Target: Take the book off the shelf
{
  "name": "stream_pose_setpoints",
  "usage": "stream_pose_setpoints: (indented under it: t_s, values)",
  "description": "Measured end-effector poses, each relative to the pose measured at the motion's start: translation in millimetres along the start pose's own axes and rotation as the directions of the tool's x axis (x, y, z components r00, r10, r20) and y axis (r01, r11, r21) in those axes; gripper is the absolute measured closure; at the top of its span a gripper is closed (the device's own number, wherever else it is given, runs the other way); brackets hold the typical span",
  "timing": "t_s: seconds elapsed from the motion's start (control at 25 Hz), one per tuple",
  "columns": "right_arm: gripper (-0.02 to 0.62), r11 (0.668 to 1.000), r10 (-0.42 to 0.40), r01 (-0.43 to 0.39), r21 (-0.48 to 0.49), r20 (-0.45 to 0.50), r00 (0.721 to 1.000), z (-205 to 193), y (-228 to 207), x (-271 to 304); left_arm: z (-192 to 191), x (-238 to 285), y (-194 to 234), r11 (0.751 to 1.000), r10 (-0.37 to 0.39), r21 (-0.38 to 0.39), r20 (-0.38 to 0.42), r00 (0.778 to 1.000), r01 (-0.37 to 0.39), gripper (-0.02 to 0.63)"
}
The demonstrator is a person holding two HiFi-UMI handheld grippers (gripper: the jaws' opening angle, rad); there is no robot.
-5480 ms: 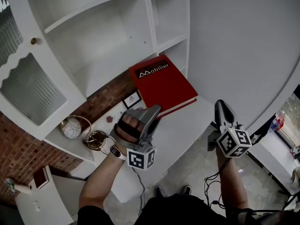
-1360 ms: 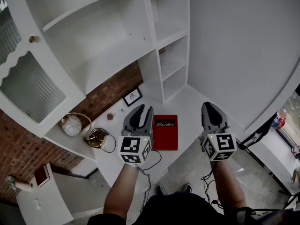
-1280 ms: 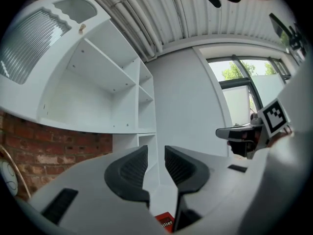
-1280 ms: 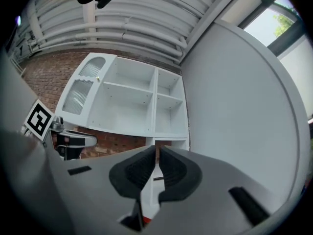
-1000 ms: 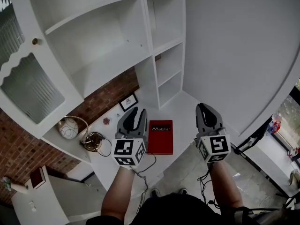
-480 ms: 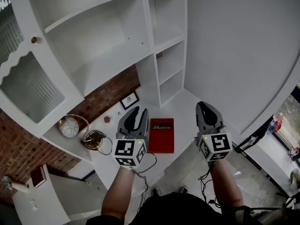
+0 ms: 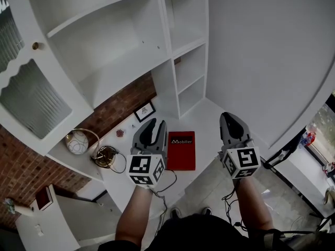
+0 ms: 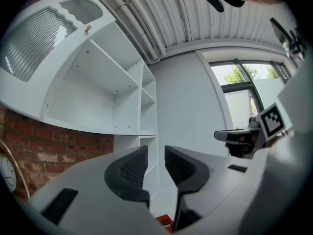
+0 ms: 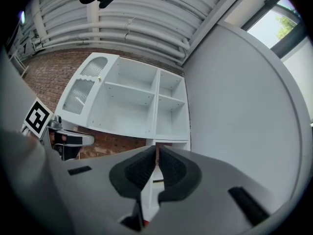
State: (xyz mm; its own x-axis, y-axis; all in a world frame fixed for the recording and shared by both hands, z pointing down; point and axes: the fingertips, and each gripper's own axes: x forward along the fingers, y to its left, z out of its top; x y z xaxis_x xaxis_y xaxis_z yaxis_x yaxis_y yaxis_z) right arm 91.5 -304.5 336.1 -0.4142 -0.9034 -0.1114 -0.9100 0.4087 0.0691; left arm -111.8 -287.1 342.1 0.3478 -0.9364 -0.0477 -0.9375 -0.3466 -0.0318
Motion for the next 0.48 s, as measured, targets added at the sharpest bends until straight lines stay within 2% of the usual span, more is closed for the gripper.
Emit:
stream_pose_setpoints:
  t_s: [0.48]
  values:
    - [0.588,0.999,-0.026,0.027,0.019,-0.005,1.0,-6.0,-3.7,4.7,-7.8,5.6,6.3,1.0,-0.007,-0.006,-0.014,1.0,0.006,0.502]
